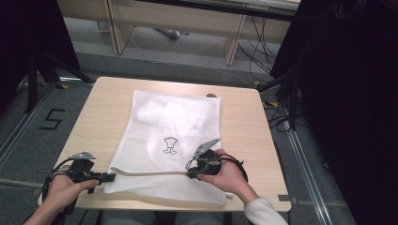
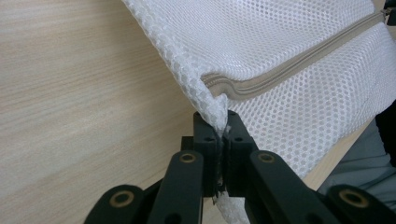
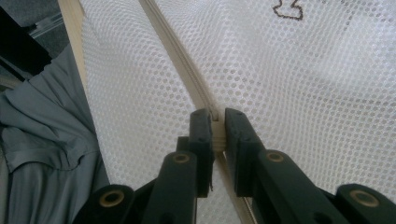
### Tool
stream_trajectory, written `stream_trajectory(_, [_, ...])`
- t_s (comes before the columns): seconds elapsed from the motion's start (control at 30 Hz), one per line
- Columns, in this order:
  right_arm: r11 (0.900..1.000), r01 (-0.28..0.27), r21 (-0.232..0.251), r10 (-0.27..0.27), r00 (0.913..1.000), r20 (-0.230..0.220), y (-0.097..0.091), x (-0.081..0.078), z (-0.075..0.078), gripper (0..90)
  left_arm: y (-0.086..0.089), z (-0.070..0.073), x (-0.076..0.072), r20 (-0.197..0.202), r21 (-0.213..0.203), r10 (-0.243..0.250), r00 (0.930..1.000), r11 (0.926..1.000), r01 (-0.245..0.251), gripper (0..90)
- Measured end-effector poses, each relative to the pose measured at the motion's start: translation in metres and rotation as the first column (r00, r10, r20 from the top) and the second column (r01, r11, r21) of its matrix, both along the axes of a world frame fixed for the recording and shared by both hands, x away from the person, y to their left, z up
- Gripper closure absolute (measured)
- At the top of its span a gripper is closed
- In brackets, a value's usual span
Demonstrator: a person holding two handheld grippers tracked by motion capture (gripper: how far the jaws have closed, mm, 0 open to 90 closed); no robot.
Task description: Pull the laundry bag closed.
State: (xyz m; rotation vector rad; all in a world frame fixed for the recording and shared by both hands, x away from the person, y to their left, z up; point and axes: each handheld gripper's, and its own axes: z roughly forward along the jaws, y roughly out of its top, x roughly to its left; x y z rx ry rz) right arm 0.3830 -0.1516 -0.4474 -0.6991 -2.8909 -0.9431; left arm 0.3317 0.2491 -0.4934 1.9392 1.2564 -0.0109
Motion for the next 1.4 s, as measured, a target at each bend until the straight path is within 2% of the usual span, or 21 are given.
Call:
stream_trajectory(0.43, [0.9997,0.022,-0.004,-0.022,0.9998,-0.001,-0.003,-0.002,0.001,82.6,0.0,0.0,0.0,0.0,-0.001,0.0,1.0,1.0,0.0,85.8])
stream_trajectory(0.5, [0.9999,0.012,0.001,-0.012,0.9999,-0.003,-0.004,-0.001,0.0,82.5,0.0,0.0,0.0,0.001,-0.001,0.0,1.0,1.0,0.0,85.8])
stream_trajectory(0.57, [0.9994,0.034,-0.006,-0.034,0.9994,-0.01,-0.005,-0.002,0.002,82.6,0.0,0.0,0.0,0.001,-0.001,0.0,1.0,1.0,0.0,85.8])
stream_trajectory(0.6, [0.9998,0.02,-0.004,-0.02,0.9998,0.0,-0.006,-0.001,0.001,82.5,0.0,0.0,0.0,0.001,-0.001,0.0,1.0,1.0,0.0,85.8])
stream_trajectory(0.77, [0.9999,0.016,0.001,-0.016,0.9999,0.0,-0.008,-0.001,0.001,82.5,0.0,0.0,0.0,0.0,0.0,-0.001,1.0,1.0,0.001,85.8])
stream_trajectory(0.97, [0.9996,0.028,-0.003,-0.028,0.9996,0.005,-0.01,-0.002,0.002,82.5,0.0,0.0,0.0,-0.001,0.001,0.001,1.0,1.0,-0.001,85.8])
stream_trajectory(1.0, [0.9996,0.029,-0.004,-0.029,0.9996,0.004,-0.01,-0.002,0.002,82.5,-0.001,-0.001,0.0,0.014,-0.013,0.015,0.9998,0.9998,-0.015,85.8])
stream_trajectory(1.03, [0.9997,0.024,0.002,-0.024,0.9997,-0.002,-0.01,-0.001,0.001,82.5,0.0,0.0,0.0,0.004,0.002,0.008,1.0,1.0,-0.008,85.8])
stream_trajectory(1.13, [0.9994,0.033,0.001,-0.033,0.9994,0.005,-0.012,-0.002,0.002,82.5,-0.001,-0.001,0.0,0.012,-0.013,0.014,0.9998,0.9998,-0.014,85.8])
stream_trajectory(1.4, [0.999,0.044,0.002,-0.044,0.999,0.001,-0.014,-0.003,0.002,82.5,-0.001,-0.001,0.0,0.011,-0.012,0.014,0.9998,0.9998,-0.014,85.8])
